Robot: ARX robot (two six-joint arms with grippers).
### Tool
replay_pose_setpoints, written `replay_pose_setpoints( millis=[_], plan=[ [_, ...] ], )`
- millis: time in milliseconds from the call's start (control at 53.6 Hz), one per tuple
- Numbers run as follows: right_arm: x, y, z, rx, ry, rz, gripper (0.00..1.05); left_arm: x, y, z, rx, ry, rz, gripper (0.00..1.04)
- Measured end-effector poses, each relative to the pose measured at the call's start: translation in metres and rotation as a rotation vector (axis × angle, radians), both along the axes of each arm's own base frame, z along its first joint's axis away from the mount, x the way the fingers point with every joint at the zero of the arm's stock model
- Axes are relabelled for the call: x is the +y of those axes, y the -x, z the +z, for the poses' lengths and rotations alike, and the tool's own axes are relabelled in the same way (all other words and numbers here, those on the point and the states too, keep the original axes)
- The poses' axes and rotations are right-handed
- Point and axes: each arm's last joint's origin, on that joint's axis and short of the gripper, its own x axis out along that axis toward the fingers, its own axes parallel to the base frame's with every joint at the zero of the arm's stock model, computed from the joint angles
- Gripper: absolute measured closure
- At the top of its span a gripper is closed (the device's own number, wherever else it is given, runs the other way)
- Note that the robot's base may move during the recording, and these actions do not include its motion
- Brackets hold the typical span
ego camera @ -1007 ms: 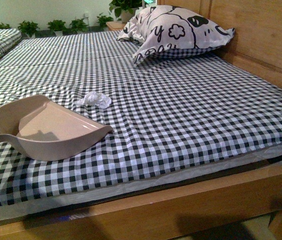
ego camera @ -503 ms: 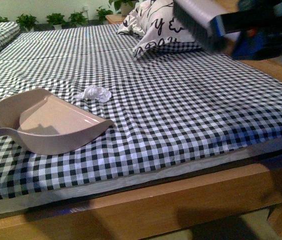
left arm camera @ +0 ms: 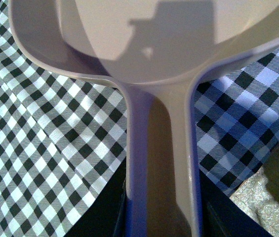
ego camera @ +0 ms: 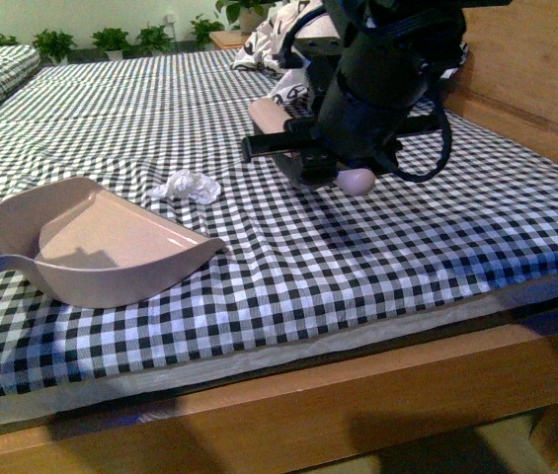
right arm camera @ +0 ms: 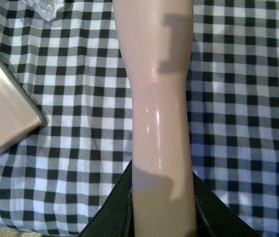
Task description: Clean up trash
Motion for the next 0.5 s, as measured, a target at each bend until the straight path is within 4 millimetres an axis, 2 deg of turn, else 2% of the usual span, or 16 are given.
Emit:
replay_pose_setpoints(
  millis=[186, 205, 280, 503],
  plan=[
    [0.016, -0.007, -0.01, 0.013, 0.028, 0.002, 0.85, 0.0, 0.0, 0.0, 0.0, 0.0, 0.0, 0.78],
    [0.027, -0.012, -0.024, 0.018, 0.075, 0.008, 0.85, 0.0, 0.0, 0.0, 0.0, 0.0, 0.0, 0.78],
    [0.034, -0.013, -0.033, 0.024, 0.099, 0.016, 0.85, 0.0, 0.0, 0.0, 0.0, 0.0, 0.0, 0.78],
    [0.052, -0.014, -0.042, 0.032, 0.118, 0.042, 0.85, 0.0, 0.0, 0.0, 0.0, 0.0, 0.0, 0.78]
  ],
)
